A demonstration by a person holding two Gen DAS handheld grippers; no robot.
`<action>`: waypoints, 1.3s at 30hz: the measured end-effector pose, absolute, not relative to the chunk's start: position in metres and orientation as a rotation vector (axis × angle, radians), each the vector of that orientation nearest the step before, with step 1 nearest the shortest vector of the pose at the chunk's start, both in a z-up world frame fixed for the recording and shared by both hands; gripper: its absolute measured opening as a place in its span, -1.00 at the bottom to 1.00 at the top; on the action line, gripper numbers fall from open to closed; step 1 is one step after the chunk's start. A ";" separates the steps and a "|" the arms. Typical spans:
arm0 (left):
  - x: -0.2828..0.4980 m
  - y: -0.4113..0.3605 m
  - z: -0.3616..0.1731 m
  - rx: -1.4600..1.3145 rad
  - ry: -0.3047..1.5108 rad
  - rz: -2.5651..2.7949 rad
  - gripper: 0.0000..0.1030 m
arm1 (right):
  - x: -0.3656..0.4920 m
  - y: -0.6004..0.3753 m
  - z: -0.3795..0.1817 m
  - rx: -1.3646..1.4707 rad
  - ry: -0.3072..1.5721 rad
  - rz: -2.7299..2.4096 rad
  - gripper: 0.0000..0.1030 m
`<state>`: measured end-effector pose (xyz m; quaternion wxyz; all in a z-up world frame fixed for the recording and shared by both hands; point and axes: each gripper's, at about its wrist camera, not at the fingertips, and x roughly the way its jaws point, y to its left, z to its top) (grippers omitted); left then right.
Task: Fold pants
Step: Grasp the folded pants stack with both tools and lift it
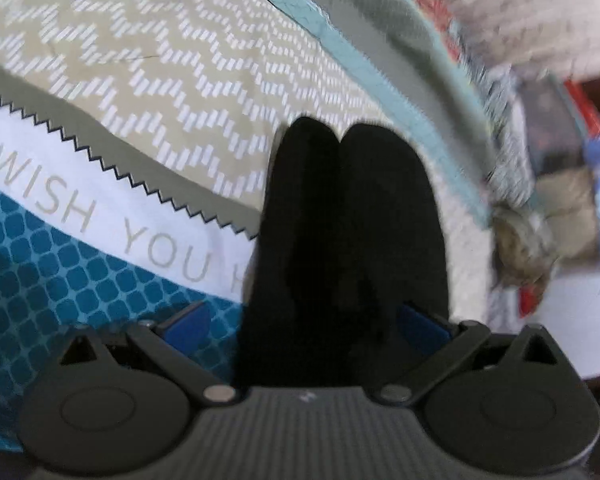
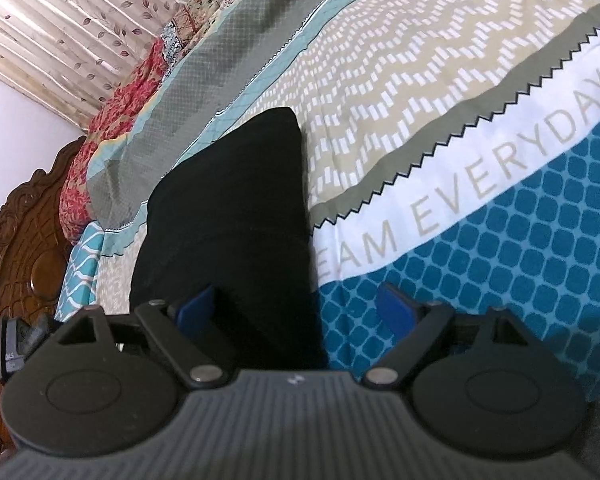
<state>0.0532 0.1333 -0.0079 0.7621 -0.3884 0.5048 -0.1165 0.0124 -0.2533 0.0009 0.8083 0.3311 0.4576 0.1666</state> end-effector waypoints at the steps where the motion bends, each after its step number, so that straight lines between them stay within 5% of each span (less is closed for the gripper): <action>1: 0.054 0.135 -0.008 -0.844 1.093 -0.242 1.00 | 0.012 -0.253 0.000 0.710 0.978 0.356 0.75; 12: 0.064 0.120 -0.026 -0.949 1.118 -0.353 1.00 | 0.012 -0.251 0.000 0.707 0.980 0.348 0.74; 19: 0.068 0.086 -0.019 -0.768 1.130 -0.364 0.98 | 0.011 -0.250 -0.001 0.704 0.978 0.343 0.75; 23: 0.064 0.091 -0.025 -0.732 1.147 -0.306 0.47 | 0.013 -0.245 0.000 0.683 0.984 0.336 0.77; 25: 0.056 0.104 -0.027 -0.782 1.128 -0.305 0.02 | 0.017 -0.237 0.002 0.651 0.981 0.351 0.75; 27: 0.052 0.112 -0.031 -0.837 1.119 -0.304 -0.14 | 0.021 -0.227 0.002 0.601 0.975 0.400 0.65; 29: 0.050 0.115 -0.033 -0.863 1.114 -0.301 -0.24 | 0.028 -0.216 -0.001 0.562 0.968 0.457 0.46; 30: 0.051 0.112 -0.030 -0.853 1.106 -0.299 -0.33 | 0.033 -0.212 -0.005 0.577 0.978 0.493 0.13; 35: 0.058 0.097 0.017 -0.747 1.010 -0.333 -0.46 | 0.040 -0.207 0.016 0.595 0.928 0.528 -0.21; 39: 0.083 0.087 0.064 -0.687 0.907 -0.411 -0.46 | 0.047 -0.213 0.062 0.577 0.759 0.548 -0.27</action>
